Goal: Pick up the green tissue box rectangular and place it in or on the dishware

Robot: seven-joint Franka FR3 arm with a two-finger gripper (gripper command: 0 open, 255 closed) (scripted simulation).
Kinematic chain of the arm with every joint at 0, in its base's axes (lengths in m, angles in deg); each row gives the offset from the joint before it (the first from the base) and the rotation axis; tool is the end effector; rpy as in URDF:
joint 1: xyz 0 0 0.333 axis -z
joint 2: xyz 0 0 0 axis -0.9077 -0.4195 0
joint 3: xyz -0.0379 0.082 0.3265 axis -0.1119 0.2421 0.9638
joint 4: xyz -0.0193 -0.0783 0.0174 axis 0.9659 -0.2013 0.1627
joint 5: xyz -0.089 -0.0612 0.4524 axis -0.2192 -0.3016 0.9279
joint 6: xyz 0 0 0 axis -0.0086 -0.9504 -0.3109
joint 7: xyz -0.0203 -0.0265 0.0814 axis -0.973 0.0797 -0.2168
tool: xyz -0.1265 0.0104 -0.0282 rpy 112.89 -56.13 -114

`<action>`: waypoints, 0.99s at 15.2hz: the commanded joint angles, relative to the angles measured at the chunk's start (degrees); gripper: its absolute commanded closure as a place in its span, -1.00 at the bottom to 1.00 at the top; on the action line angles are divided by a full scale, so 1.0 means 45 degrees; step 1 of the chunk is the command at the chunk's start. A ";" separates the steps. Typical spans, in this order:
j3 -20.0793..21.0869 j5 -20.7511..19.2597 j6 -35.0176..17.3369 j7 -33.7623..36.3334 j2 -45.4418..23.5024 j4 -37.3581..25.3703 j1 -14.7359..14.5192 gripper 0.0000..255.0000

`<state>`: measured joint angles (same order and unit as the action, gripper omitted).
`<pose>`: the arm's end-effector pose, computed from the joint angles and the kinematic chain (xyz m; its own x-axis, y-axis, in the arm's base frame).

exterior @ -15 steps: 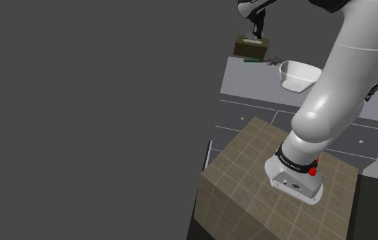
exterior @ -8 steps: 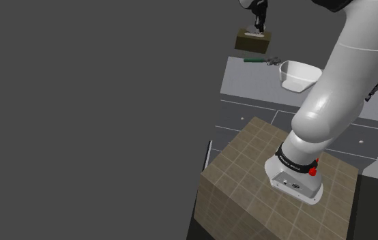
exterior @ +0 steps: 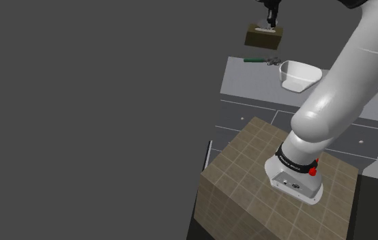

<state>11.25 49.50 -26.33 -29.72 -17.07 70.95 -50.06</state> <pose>0.4745 -0.4735 0.5357 0.9496 0.1486 -0.2758 0.2691 -0.8378 0.4750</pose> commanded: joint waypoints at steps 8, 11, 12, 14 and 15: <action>-0.0919 -0.1135 -0.0724 -0.1325 0.2703 0.2326 0.0932 1.00; -0.1285 -0.1412 -0.0879 -0.1938 0.3420 0.2764 0.1282 1.00; -0.1415 -0.1494 -0.0928 -0.2158 0.3640 0.2882 0.1399 1.00; -0.1694 -0.1642 -0.1023 -0.2619 0.4050 0.3075 0.1627 1.00; -0.1842 -0.1707 -0.1069 -0.2860 0.4240 0.3150 0.1736 1.00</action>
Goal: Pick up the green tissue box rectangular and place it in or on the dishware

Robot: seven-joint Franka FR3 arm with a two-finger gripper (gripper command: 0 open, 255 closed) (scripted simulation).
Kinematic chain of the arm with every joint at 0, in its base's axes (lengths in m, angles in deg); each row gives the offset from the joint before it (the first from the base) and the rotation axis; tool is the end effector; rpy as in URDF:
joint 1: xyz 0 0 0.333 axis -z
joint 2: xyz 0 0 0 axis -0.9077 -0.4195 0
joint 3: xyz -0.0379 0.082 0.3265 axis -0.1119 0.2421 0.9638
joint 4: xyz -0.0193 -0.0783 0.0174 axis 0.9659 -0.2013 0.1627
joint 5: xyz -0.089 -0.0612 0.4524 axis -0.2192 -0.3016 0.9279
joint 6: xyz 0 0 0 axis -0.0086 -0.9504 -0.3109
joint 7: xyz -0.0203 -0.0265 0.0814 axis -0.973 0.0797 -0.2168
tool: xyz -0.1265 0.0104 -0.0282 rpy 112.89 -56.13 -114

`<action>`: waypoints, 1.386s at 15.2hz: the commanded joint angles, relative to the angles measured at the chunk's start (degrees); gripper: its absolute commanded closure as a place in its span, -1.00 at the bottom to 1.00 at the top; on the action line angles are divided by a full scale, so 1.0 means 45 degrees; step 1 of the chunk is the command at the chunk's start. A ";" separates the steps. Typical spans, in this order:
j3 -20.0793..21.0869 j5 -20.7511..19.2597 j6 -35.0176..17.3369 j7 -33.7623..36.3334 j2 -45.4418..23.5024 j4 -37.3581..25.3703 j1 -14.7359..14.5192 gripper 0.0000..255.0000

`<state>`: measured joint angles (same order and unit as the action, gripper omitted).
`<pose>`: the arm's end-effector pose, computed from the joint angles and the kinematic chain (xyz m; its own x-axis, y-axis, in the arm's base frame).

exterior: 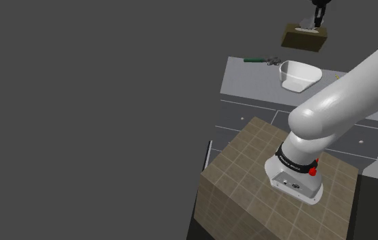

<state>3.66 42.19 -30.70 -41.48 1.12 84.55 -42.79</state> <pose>0.2683 -0.5312 0.5670 0.9499 0.1480 -0.2752 0.2682 -0.8381 0.4750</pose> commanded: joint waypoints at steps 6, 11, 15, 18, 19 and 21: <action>-0.0771 -0.0366 -0.0556 -0.0993 0.0757 0.0587 0.0538 1.00; -0.0929 -0.0640 -0.1311 -0.0591 0.0644 0.1298 0.0635 1.00; -0.1070 -0.0860 -0.1931 -0.0266 0.0491 0.1822 0.0711 1.00; -0.1183 -0.1026 -0.2408 -0.0019 0.0339 0.2187 0.0766 1.00; -0.1222 -0.1082 -0.2569 0.0065 0.0281 0.2304 0.0784 1.00; -0.1301 -0.1193 -0.2894 0.0232 0.0153 0.2530 0.0820 1.00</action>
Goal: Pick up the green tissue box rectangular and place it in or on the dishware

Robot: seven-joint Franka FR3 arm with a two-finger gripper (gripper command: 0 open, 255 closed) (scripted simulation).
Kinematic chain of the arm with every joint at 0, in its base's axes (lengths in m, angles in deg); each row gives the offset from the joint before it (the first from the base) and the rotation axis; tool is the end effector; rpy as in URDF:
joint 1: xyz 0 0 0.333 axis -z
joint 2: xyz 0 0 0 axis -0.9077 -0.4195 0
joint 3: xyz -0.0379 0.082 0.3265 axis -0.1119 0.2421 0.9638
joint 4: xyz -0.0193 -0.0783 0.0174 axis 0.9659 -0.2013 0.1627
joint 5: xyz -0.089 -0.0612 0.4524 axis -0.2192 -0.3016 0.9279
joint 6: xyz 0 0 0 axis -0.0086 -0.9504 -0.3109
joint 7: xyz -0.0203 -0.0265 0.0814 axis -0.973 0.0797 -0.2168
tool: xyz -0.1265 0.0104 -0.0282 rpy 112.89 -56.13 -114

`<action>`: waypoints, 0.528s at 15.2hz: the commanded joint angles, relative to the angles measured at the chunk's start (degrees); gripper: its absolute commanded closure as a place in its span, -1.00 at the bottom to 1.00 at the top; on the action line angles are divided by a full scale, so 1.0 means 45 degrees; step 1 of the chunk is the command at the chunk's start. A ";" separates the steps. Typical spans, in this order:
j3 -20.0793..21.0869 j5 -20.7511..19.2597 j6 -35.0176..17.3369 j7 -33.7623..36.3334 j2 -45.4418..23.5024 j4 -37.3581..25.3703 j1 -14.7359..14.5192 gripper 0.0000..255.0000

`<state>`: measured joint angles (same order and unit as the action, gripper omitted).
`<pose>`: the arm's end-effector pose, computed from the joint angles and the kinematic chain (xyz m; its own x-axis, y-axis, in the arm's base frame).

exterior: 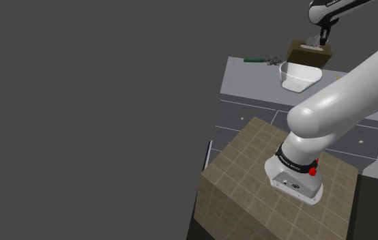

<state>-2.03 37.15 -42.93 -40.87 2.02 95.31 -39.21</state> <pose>0.2024 -0.5474 0.4779 0.9494 0.1495 -0.2761 0.2699 -0.8379 0.4744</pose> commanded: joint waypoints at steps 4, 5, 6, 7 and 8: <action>-0.0199 -0.0294 -0.0842 0.0439 -0.0347 0.0560 0.0095 1.00; -0.0276 -0.0397 -0.1157 0.0601 -0.0507 0.0740 0.0126 1.00; -0.0276 -0.0397 -0.1157 0.0601 -0.0507 0.0740 0.0126 1.00; -0.0275 -0.0397 -0.1156 0.0600 -0.0505 0.0741 0.0126 1.00; -0.0274 -0.0397 -0.1157 0.0600 -0.0507 0.0740 0.0127 1.00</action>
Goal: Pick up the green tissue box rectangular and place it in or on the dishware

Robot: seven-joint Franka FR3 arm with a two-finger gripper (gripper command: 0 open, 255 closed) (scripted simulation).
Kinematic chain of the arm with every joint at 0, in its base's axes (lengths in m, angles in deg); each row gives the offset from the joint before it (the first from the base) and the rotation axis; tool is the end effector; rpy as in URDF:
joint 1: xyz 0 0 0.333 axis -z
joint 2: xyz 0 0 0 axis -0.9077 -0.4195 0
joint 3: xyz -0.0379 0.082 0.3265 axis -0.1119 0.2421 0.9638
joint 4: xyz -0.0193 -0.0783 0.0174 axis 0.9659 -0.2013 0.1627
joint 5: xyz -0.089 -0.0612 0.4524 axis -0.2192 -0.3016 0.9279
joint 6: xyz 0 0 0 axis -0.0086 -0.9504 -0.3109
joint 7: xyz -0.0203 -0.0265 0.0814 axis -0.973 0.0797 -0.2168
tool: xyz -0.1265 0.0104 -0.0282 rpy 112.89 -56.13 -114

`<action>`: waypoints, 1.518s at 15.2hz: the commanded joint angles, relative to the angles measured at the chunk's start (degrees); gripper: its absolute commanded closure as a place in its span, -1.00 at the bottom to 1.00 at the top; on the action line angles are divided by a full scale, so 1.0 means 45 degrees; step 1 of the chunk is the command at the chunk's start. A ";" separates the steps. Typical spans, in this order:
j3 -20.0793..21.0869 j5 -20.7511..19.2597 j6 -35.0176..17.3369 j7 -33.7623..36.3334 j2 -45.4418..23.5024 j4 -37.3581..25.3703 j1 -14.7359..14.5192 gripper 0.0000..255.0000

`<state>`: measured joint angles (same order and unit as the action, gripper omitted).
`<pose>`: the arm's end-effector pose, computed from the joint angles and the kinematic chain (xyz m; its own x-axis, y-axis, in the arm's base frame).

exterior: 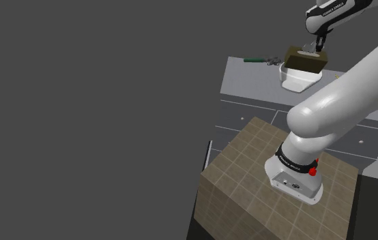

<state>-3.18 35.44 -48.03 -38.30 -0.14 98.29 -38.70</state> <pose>0.2010 -0.5464 0.4397 0.9500 0.1501 -0.2737 0.2701 -0.8349 0.4795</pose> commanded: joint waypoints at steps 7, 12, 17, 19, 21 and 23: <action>-0.0035 -0.0009 -0.0058 0.0018 -0.0056 0.0075 0.0018 -1.00; 0.0253 -0.0067 0.0487 0.0059 0.0396 0.0067 0.0009 -1.00; 0.1020 -0.0055 0.1858 0.0078 0.1431 -0.0041 -0.0014 -1.00; 0.1020 -0.0054 0.1858 0.0078 0.1430 -0.0042 -0.0014 -1.00; 0.1020 -0.0054 0.1858 0.0078 0.1429 -0.0042 -0.0014 -1.00; 0.1019 -0.0054 0.1855 0.0079 0.1427 -0.0043 -0.0014 -1.00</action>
